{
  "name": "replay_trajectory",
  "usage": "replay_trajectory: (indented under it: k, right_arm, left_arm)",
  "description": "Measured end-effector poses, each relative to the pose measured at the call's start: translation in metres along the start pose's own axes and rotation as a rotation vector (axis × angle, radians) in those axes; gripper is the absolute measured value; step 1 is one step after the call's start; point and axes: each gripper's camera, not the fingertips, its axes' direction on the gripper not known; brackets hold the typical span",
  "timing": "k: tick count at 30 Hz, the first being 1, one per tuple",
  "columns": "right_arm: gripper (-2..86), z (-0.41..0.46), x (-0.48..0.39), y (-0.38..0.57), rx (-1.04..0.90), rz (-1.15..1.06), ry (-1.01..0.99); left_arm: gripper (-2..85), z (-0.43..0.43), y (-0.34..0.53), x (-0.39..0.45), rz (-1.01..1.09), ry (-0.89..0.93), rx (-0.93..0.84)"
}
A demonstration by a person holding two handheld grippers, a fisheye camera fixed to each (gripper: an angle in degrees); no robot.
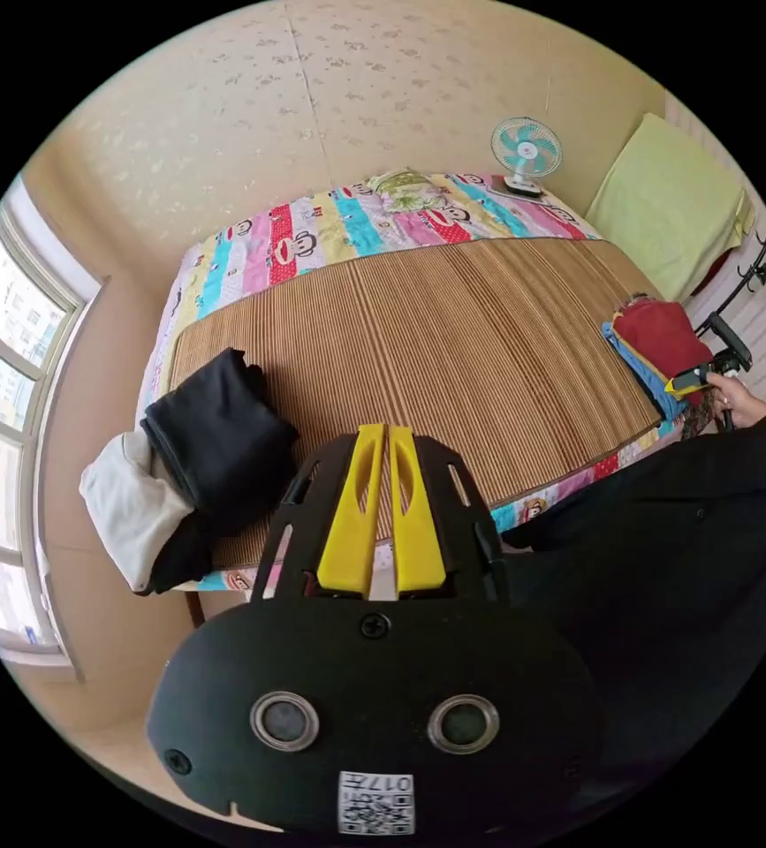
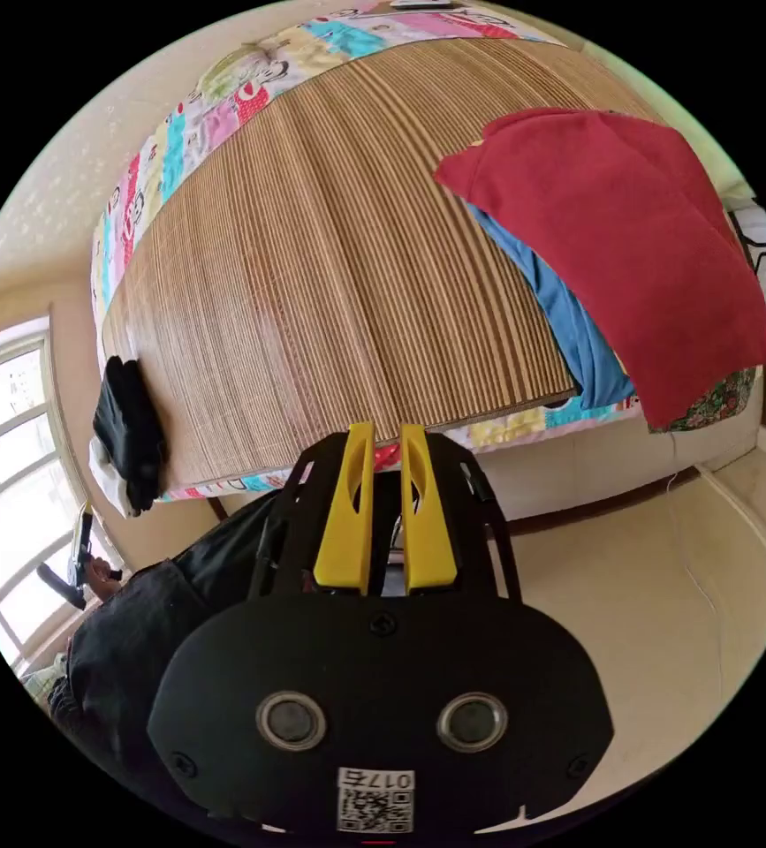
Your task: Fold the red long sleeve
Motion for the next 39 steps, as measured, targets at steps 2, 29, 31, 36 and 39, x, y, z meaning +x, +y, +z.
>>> replay_trajectory:
  k: [2, 29, 31, 36, 39]
  right_arm:
    - [5.5, -0.023, 0.031, 0.002, 0.088, 0.080, 0.039]
    - [3.5, -0.125, 0.134, 0.007, 0.554, -0.277, -0.525]
    - [3.4, -0.137, 0.105, 0.044, 0.596, -0.473, -0.612]
    - [3.2, -0.189, 0.038, 0.122, 0.766, -0.895, -0.762]
    - [3.2, -0.206, -0.007, 0.164, 0.760, -1.241, -0.839]
  left_arm:
    - [-0.2, -0.002, -0.031, 0.031, 0.038, 0.048, 0.058]
    - [5.0, 0.108, -0.214, 0.090, -0.235, 0.933, -0.105]
    - [6.8, 0.111, -0.224, 0.082, -0.246, 1.077, -0.085]
    - [16.6, 0.113, -0.261, 0.079, -0.226, 1.503, -0.111]
    - [20.2, 0.107, -0.276, 0.084, -0.214, 1.623, -0.132]
